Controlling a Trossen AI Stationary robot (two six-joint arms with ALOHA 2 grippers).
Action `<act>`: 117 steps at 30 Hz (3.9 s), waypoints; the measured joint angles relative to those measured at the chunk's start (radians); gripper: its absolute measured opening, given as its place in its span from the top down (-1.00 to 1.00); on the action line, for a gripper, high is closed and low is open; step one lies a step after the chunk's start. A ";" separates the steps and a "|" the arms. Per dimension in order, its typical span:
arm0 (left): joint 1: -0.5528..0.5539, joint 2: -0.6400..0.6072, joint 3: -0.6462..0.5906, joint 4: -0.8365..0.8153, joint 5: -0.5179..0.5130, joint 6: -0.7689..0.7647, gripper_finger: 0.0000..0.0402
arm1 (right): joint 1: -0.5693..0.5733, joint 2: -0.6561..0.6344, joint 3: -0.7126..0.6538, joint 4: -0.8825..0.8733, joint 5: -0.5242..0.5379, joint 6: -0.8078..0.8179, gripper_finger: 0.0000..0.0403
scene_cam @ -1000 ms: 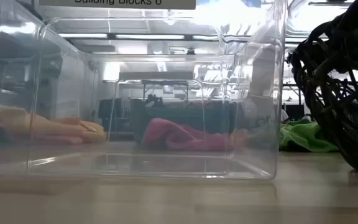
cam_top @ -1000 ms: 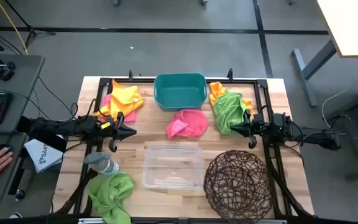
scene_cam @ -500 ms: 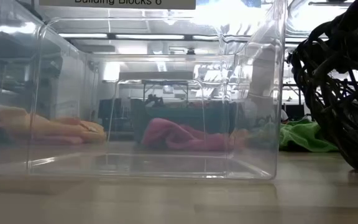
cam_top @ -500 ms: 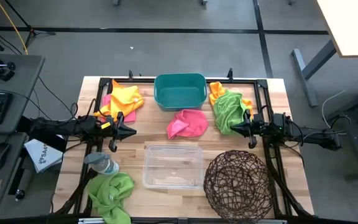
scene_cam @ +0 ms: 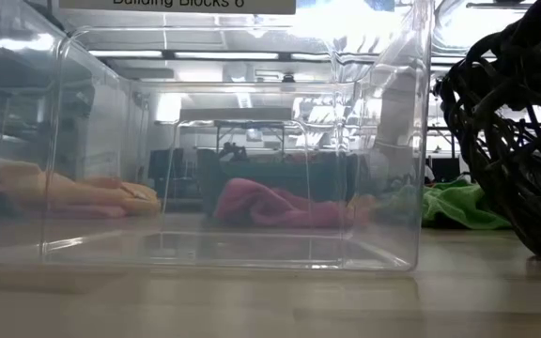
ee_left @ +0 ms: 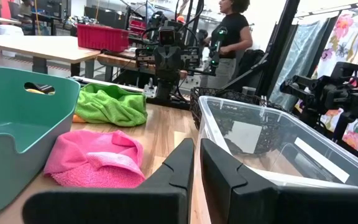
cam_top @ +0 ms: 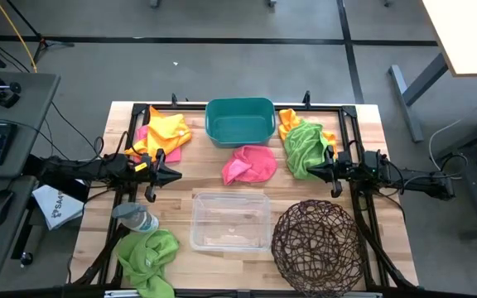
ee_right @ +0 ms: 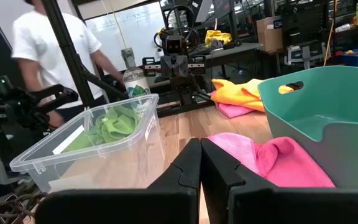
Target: Sort microfiber towel by color & place in baskets
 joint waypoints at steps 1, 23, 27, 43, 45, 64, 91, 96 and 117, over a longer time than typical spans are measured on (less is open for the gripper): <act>0.000 0.000 0.000 0.000 0.000 0.000 0.92 | 0.000 0.000 0.000 0.000 0.000 0.000 1.00; 0.000 0.000 0.000 0.000 0.000 0.000 0.92 | 0.000 0.000 0.000 0.000 0.000 0.000 1.00; 0.000 0.000 0.000 0.000 0.000 0.000 0.92 | 0.000 0.000 0.000 0.000 0.000 0.000 1.00; 0.000 0.000 0.000 0.000 0.000 0.000 0.92 | 0.000 0.000 0.000 0.000 0.000 0.000 1.00; 0.000 0.000 0.000 0.000 0.000 0.000 0.92 | 0.000 0.000 0.000 0.000 0.000 0.000 1.00; 0.000 0.000 0.000 0.000 0.000 0.000 0.92 | 0.000 0.000 0.000 0.000 0.000 0.000 1.00; 0.000 0.000 0.000 0.000 0.000 0.000 0.92 | -0.165 0.864 0.652 -0.734 0.409 0.569 -0.15; 0.000 0.000 0.000 0.000 0.000 0.000 0.92 | -0.300 1.127 0.657 -0.745 0.340 0.801 -0.38; 0.000 0.000 0.000 0.000 0.000 0.000 0.92 | -0.378 1.189 0.701 -0.642 0.359 0.815 0.88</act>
